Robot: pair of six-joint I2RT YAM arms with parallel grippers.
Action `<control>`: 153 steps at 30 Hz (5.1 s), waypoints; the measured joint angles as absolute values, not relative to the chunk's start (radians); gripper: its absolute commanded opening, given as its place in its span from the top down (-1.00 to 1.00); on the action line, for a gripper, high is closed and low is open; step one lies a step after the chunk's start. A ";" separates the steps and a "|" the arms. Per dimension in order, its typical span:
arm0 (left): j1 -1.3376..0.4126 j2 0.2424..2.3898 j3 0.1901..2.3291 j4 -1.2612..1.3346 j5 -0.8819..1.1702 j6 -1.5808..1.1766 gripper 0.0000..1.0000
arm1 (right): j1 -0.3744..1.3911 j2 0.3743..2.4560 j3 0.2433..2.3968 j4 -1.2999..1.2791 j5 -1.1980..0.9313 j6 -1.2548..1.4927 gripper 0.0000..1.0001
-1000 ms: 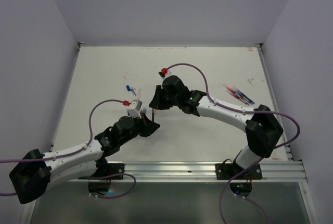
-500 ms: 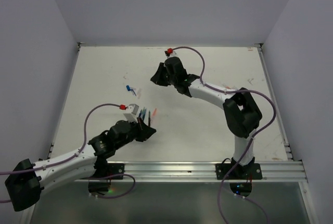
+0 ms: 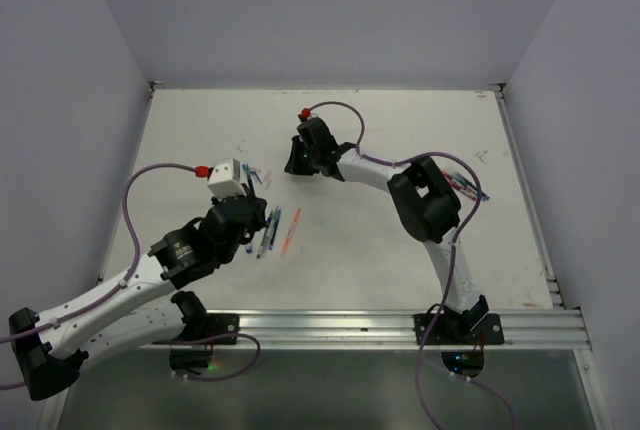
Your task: Open the pen caps
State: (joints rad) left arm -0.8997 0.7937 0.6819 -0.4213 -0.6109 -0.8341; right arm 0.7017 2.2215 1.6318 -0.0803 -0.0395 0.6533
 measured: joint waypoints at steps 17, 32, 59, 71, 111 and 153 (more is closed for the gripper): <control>-0.900 0.770 0.667 -0.482 -0.688 -0.766 1.00 | 0.708 2.320 1.713 -0.078 -0.086 0.654 0.18; -0.900 0.779 0.629 -0.437 -0.588 -0.757 1.00 | 0.717 2.297 1.677 -0.046 -0.093 0.658 -0.07; -0.900 1.380 0.538 0.049 -0.181 -0.710 0.94 | 0.430 1.332 1.047 -0.311 0.065 0.506 -0.97; -0.901 1.446 0.556 0.051 -0.221 -0.785 0.70 | 0.393 1.331 1.019 -0.402 0.088 0.468 -0.98; -1.009 0.985 0.585 -0.125 -0.283 -0.711 0.01 | 0.179 1.467 1.120 -0.463 0.140 0.255 -0.97; -1.010 1.137 0.525 0.155 -0.078 -0.556 -0.06 | -0.044 1.843 1.158 -0.366 0.106 0.097 -0.74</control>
State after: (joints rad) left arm -1.0096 1.1370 0.5251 0.1551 -0.0776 -0.5564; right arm -0.0441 1.8431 1.1584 -0.3664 0.1059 0.0967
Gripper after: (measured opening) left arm 0.526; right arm 0.880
